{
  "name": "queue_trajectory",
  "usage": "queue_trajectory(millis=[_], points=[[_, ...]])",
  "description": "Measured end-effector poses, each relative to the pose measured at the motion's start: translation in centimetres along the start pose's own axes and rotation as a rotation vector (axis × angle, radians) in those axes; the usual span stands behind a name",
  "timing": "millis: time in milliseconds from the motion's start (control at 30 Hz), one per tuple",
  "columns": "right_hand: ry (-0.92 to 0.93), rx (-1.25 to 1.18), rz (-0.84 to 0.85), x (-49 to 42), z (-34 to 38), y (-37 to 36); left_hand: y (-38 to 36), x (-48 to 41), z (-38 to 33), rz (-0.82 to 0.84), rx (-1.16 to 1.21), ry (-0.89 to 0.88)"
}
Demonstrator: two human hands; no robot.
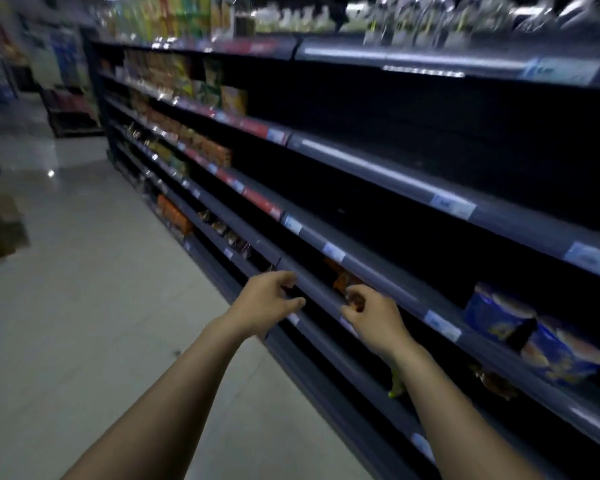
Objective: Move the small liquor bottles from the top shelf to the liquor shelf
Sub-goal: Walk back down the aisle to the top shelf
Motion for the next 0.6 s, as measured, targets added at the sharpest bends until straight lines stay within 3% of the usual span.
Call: queue_trajectory(millis=[167, 400, 600], points=[[0.021, 0.066, -0.264, -10.1, 6.5, 4.1, 5.0, -13.2, -1.8, 0.030, 0.051, -0.189], [0.022, 0.095, -0.479, -19.0, 12.7, 9.9, 9.3, -26.6, -7.2, 0.066, 0.061, -0.432], [0.070, 0.166, -0.651, -23.9, 16.7, 16.8, 12.0, -34.6, -15.1, -0.007, 0.110, -0.671]])
Point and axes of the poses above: each hand's wrist, its own x-axis away from the middle knuckle, its own y-axis out of the back of the hand, z = x × y, the point moved 4 cm from there along -x, towards the middle knuckle, and after that the axes turned 2 degrees about y, right-handed, at the moved point
